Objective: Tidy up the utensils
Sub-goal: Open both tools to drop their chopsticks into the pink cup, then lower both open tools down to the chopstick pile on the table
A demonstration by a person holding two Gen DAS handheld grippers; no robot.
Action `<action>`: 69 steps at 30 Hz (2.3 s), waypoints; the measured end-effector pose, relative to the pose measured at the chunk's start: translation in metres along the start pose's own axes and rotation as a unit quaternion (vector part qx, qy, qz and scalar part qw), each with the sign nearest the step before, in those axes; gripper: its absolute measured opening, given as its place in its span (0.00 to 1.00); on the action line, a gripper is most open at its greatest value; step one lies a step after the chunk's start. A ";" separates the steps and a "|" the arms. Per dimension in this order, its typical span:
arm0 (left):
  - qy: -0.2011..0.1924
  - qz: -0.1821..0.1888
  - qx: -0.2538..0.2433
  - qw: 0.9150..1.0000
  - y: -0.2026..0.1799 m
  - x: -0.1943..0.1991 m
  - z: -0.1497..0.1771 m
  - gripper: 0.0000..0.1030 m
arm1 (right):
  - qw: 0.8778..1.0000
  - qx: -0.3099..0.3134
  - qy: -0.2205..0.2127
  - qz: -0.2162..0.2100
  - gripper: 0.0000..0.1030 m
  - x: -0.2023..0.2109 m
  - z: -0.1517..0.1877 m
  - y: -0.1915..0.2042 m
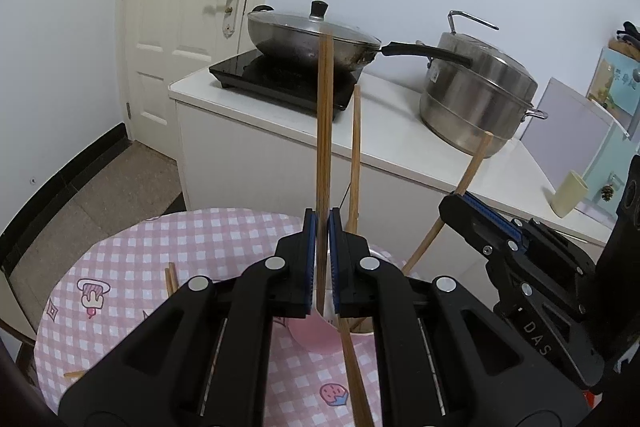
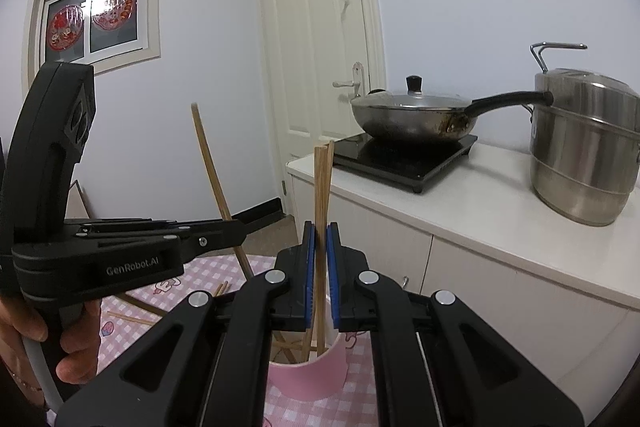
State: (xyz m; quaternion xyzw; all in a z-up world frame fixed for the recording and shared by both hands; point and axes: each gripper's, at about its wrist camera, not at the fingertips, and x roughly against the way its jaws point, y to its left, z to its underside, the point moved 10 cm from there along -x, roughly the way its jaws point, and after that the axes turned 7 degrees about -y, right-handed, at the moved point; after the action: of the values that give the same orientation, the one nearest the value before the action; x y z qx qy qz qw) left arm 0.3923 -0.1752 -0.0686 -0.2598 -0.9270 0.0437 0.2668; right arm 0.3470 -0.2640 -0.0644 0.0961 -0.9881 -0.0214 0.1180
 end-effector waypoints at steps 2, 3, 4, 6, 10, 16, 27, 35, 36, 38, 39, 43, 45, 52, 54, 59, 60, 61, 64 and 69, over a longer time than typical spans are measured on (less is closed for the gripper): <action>-0.001 0.003 -0.004 1.000 -0.002 0.003 0.000 0.07 | 1.000 0.003 -0.002 0.001 0.05 0.003 -0.001 0.002; -0.001 0.005 -0.005 1.000 -0.003 0.004 0.000 0.07 | 1.000 0.004 -0.002 0.000 0.05 0.005 -0.001 0.002; -0.001 0.006 -0.007 1.000 -0.004 0.005 -0.001 0.07 | 1.000 0.005 -0.002 0.000 0.05 0.005 -0.001 0.003; -0.003 0.001 -0.012 1.000 -0.005 0.008 -0.002 0.07 | 1.000 0.005 -0.002 -0.001 0.05 0.007 -0.002 0.004; -0.007 0.000 -0.012 1.000 -0.005 0.015 -0.005 0.07 | 1.000 0.002 -0.004 -0.001 0.05 0.010 -0.005 0.003; -0.018 0.002 -0.010 1.000 -0.008 0.030 -0.010 0.33 | 1.000 0.003 -0.007 0.000 0.07 0.020 -0.010 0.005; -0.065 -0.015 -0.012 0.998 -0.006 0.076 -0.014 0.57 | 1.000 0.008 -0.015 -0.003 0.20 0.045 -0.016 0.020; -0.077 -0.052 -0.027 0.995 0.012 0.113 0.005 0.57 | 1.000 0.009 -0.018 -0.007 0.22 0.066 -0.011 0.033; -0.078 -0.056 -0.029 0.995 0.015 0.117 0.008 0.57 | 1.000 0.009 -0.018 -0.009 0.22 0.068 -0.009 0.035; -0.078 -0.066 -0.031 0.994 0.022 0.125 0.017 0.57 | 1.000 0.009 -0.015 -0.014 0.22 0.072 -0.004 0.040; -0.075 -0.068 -0.031 0.994 0.026 0.128 0.022 0.57 | 1.000 0.009 -0.013 -0.016 0.23 0.073 -0.001 0.043; -0.066 -0.076 -0.026 0.995 0.040 0.135 0.041 0.57 | 1.000 0.009 0.003 -0.030 0.23 0.072 0.016 0.058; -0.060 -0.079 -0.021 0.995 0.048 0.137 0.052 0.57 | 0.999 0.007 0.011 -0.036 0.23 0.070 0.026 0.065; -0.022 -0.096 -0.004 0.995 0.080 0.131 0.090 0.57 | 0.996 0.006 0.057 -0.062 0.23 0.054 0.067 0.093; -0.002 -0.097 0.011 0.995 0.093 0.123 0.104 0.57 | 0.995 0.007 0.074 -0.067 0.23 0.047 0.081 0.100; 0.041 -0.088 0.041 0.994 0.112 0.102 0.132 0.57 | 0.991 0.032 0.107 -0.070 0.23 0.029 0.109 0.117; 0.052 -0.086 0.046 0.994 0.115 0.096 0.138 0.57 | 0.990 0.032 0.114 -0.073 0.23 0.025 0.113 0.119; 0.060 -0.084 0.050 0.993 0.116 0.091 0.142 0.57 | 0.989 0.035 0.122 -0.072 0.23 0.020 0.119 0.120; 0.082 -0.073 0.065 0.992 0.119 0.073 0.153 0.57 | 0.986 0.049 0.149 -0.065 0.23 0.002 0.134 0.122; 0.120 -0.070 0.078 0.987 0.123 0.042 0.162 0.48 | 0.980 0.056 0.185 -0.048 0.23 -0.025 0.148 0.114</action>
State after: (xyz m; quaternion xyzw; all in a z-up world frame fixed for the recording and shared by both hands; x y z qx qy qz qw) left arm 0.3345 -0.0387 -0.2144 -0.1757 -0.8979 0.0655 0.3982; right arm 0.3145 -0.1447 -0.2066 0.1525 -0.9429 0.0461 0.2925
